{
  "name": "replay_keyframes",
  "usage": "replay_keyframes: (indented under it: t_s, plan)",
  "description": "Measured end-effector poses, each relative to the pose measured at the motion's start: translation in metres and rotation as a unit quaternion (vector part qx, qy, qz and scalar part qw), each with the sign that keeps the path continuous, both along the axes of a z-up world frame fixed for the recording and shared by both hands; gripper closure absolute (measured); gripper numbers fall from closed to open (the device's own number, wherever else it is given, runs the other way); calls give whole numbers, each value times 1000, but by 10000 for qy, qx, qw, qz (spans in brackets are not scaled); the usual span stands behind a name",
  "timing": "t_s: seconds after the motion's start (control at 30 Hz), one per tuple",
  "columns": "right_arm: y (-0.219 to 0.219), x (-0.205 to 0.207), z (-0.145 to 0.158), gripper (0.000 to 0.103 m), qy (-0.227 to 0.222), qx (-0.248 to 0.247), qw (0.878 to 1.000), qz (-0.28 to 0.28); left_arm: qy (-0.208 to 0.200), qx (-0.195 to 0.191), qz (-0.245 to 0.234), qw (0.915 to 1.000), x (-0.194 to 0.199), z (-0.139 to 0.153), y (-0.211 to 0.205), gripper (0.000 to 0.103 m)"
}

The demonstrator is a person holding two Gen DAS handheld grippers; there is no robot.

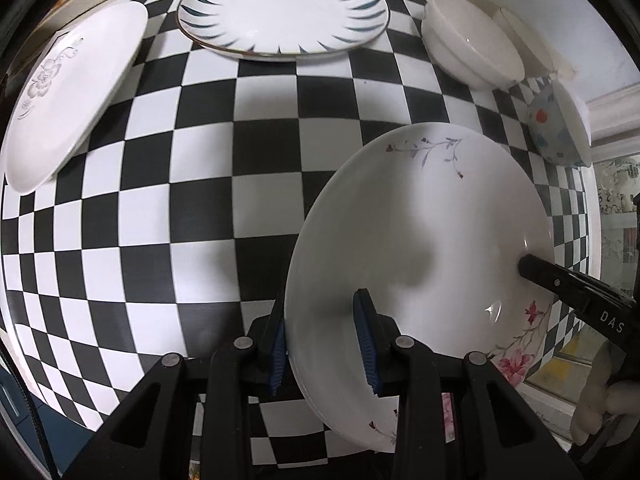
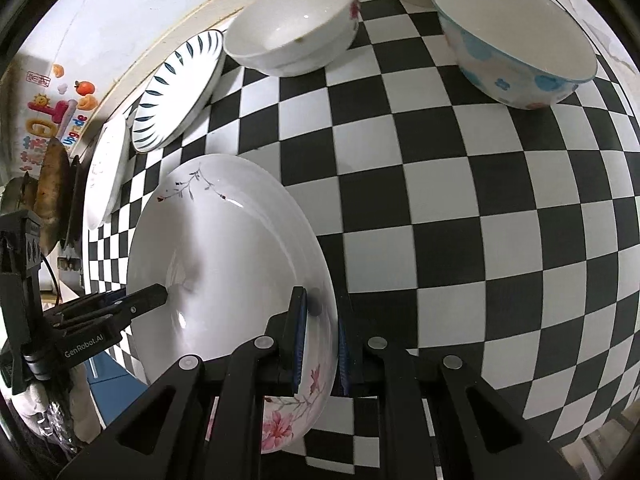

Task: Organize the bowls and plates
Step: 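Lift the pink-flower plate with both tools off the checkered cloth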

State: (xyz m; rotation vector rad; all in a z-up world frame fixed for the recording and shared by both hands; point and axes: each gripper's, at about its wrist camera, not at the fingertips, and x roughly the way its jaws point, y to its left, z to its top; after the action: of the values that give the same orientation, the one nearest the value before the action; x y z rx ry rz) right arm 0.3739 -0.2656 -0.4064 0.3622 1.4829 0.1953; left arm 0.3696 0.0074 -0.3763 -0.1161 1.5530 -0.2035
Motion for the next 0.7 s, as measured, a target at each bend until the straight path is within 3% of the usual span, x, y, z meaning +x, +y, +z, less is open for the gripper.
replay_keyframes:
  t_s: [0.43,0.7]
  plan:
    - [-6,2,-14,87,50,-20,9998,166,127,162,166,9996,0,-9,-6,75]
    - [-5,7,-23,84,279,108,9993,219,81,155,420,9990,0,7,-3,75]
